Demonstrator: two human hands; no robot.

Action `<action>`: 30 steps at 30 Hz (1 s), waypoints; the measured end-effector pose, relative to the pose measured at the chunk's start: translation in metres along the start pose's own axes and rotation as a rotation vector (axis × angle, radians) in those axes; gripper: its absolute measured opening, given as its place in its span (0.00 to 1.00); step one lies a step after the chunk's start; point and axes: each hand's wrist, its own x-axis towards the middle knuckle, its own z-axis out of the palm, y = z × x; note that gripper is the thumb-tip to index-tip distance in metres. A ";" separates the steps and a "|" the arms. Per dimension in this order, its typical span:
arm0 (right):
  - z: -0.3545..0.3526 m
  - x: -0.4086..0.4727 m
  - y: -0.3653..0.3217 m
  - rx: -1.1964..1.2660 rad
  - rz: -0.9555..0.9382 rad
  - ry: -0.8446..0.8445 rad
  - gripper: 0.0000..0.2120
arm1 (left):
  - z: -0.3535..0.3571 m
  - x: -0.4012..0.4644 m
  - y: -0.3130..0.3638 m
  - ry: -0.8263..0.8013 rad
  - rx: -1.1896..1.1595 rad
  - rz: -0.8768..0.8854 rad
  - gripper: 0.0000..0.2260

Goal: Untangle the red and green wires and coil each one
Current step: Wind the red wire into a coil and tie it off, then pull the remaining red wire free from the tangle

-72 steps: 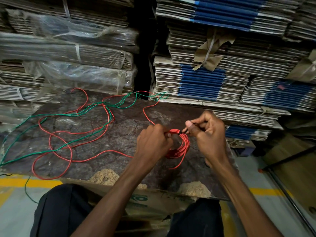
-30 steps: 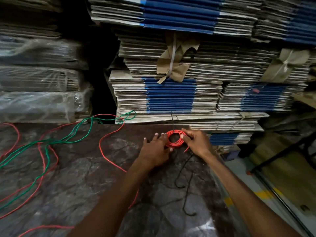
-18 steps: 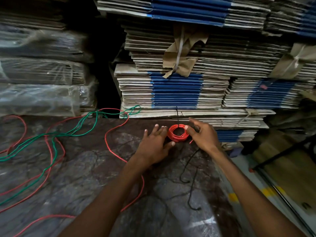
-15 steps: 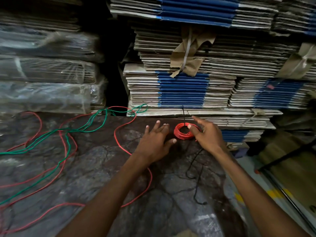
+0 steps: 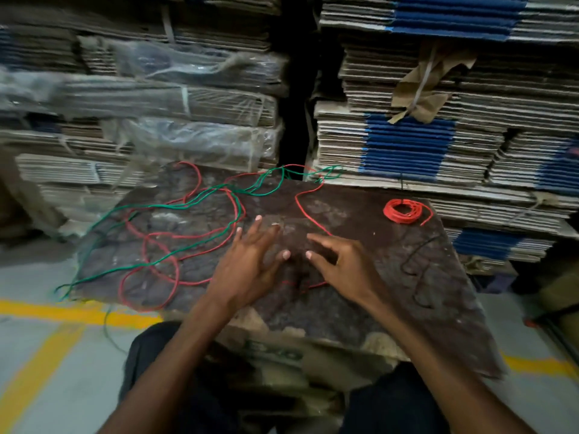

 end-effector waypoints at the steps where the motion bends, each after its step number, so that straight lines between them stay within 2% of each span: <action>1: 0.008 -0.004 -0.010 -0.011 -0.024 -0.021 0.17 | -0.008 -0.012 -0.006 0.028 0.019 -0.013 0.29; 7: 0.048 -0.007 -0.062 -0.048 -0.151 -0.129 0.16 | -0.045 -0.076 -0.033 0.106 0.116 -0.162 0.32; 12: 0.074 -0.003 -0.074 -0.256 -0.227 -0.263 0.13 | -0.059 -0.114 -0.053 0.113 0.200 -0.267 0.31; 14: 0.075 -0.002 -0.072 -0.259 -0.210 -0.238 0.11 | -0.061 -0.124 -0.058 0.121 0.248 -0.296 0.30; 17: 0.070 -0.001 -0.073 -0.232 -0.168 -0.184 0.14 | -0.058 -0.130 -0.066 0.111 0.231 -0.338 0.30; 21: 0.069 0.003 -0.072 -0.283 -0.166 -0.249 0.10 | -0.046 -0.127 -0.073 0.053 0.146 -0.291 0.28; 24: 0.061 0.009 -0.062 -0.426 -0.142 -0.244 0.05 | -0.036 -0.121 -0.066 0.026 0.098 -0.254 0.28; 26: 0.051 0.011 -0.051 -0.492 -0.101 -0.222 0.05 | -0.031 -0.116 -0.055 0.013 0.074 -0.236 0.29; 30: 0.035 0.010 -0.041 -0.391 -0.101 -0.218 0.11 | -0.019 -0.103 -0.038 -0.023 0.070 -0.189 0.31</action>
